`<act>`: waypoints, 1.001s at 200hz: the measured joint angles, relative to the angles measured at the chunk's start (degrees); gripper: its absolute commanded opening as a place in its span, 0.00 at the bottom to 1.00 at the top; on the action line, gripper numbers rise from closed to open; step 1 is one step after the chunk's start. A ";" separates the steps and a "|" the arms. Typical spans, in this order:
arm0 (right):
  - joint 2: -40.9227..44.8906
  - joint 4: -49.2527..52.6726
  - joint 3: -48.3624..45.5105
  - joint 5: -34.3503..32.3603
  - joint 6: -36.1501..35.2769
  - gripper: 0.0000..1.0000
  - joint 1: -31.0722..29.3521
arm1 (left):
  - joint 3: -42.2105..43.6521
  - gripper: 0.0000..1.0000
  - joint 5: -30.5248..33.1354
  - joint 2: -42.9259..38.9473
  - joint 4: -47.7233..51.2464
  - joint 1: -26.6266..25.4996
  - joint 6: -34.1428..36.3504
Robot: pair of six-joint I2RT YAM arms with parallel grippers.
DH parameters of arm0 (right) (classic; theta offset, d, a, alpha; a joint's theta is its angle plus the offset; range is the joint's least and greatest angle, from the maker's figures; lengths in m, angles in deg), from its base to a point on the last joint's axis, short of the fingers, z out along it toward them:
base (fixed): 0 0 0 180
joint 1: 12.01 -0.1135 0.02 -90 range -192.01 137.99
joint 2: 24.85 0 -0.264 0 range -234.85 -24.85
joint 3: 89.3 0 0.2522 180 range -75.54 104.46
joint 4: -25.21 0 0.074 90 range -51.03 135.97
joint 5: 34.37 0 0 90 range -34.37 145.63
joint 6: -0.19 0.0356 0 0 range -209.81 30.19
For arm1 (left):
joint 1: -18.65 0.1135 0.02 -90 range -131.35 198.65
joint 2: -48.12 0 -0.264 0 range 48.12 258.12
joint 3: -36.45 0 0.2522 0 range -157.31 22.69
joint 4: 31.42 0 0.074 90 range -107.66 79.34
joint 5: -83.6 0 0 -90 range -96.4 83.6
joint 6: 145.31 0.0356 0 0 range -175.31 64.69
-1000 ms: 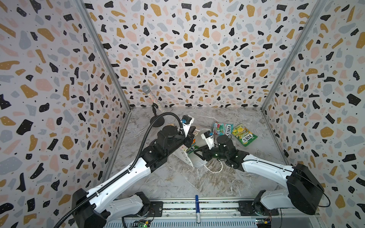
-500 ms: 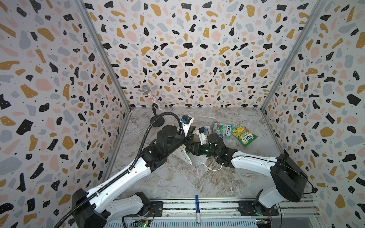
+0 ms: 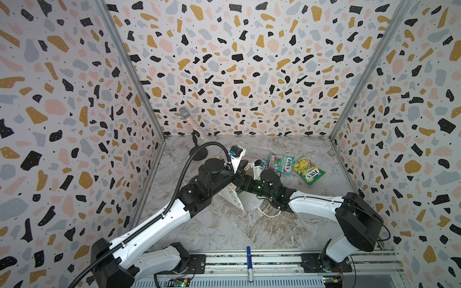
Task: Take the snacks out of the paper bag
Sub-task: 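Lower the right gripper into the bag and close on the teal packet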
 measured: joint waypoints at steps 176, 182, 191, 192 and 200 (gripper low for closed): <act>-13.84 -1.57 9.33 -2.14 3.50 0.37 0.79 | 0.07 0.00 -1.46 0.00 0.02 0.00 0.28; -14.21 -1.77 9.55 -2.12 3.48 0.31 0.85 | 0.07 0.00 -1.40 0.00 0.04 0.00 0.28; -14.60 -1.88 9.77 -2.08 3.50 0.23 0.92 | 0.07 0.00 -1.16 0.00 0.04 0.00 0.28; -14.62 -1.90 9.77 -2.05 3.58 0.21 0.92 | 0.07 0.00 -1.14 0.00 0.04 0.00 0.28; -14.71 -1.86 9.81 -2.08 3.41 0.14 0.94 | 0.07 0.00 -0.74 0.00 0.04 0.00 0.28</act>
